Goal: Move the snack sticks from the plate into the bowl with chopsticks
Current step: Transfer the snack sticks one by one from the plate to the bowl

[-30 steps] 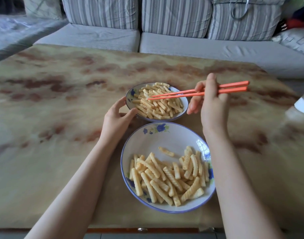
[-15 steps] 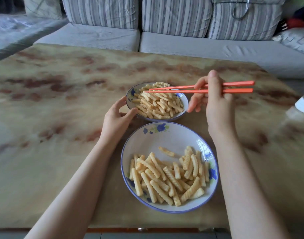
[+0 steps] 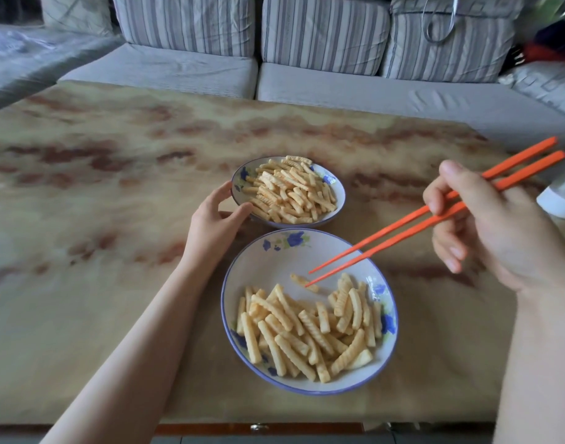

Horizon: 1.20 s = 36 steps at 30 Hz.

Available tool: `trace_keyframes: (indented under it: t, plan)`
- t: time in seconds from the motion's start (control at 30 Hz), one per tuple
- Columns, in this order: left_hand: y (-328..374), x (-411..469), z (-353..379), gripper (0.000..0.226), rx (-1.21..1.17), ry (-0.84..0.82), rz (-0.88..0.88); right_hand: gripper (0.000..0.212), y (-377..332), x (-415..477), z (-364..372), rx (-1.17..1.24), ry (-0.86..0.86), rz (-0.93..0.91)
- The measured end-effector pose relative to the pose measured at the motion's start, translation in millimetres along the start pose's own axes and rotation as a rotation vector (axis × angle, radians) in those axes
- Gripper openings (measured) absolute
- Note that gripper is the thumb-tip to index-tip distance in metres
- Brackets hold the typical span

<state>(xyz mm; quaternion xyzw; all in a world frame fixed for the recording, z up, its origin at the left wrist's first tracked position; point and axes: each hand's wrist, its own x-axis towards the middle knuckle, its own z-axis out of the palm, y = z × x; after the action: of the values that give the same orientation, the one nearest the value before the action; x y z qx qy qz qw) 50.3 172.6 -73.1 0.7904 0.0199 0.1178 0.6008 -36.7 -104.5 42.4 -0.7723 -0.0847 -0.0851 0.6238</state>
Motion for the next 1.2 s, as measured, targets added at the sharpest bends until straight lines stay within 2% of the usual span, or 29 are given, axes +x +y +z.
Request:
trace_keyframes:
  t: [0.17, 0.33, 0.6, 0.7, 0.83, 1.03, 1.2]
  plan:
    - [1, 0, 0, 0.049, -0.009, -0.001, 0.004, 0.044, 1, 0, 4, 0.004, -0.029, 0.025]
    - [3, -2, 0, 0.047, -0.020, 0.002, -0.011, 0.048, 6, 7, 10, 0.027, 0.095, -0.030]
    - [0, -1, 0, 0.047, -0.006, -0.008, -0.032, 0.038, 5, 23, 36, 0.350, 0.416, -0.099]
    - [1, -1, 0, 0.046, -0.015, -0.002, -0.045, 0.043, 7, 32, 59, 0.358, 0.492, -0.112]
    - [2, -2, 1, 0.046, -0.022, -0.002, -0.042, 0.045, 20, 44, 85, 0.302, 0.469, -0.115]
    - [4, -3, 1, 0.047, -0.023, 0.006, -0.033, 0.042, 35, 49, 102, 0.159, 0.304, -0.124]
    - [3, -3, 1, 0.048, -0.016, 0.005, -0.024, 0.043, 29, 46, 89, 0.179, 0.314, -0.141]
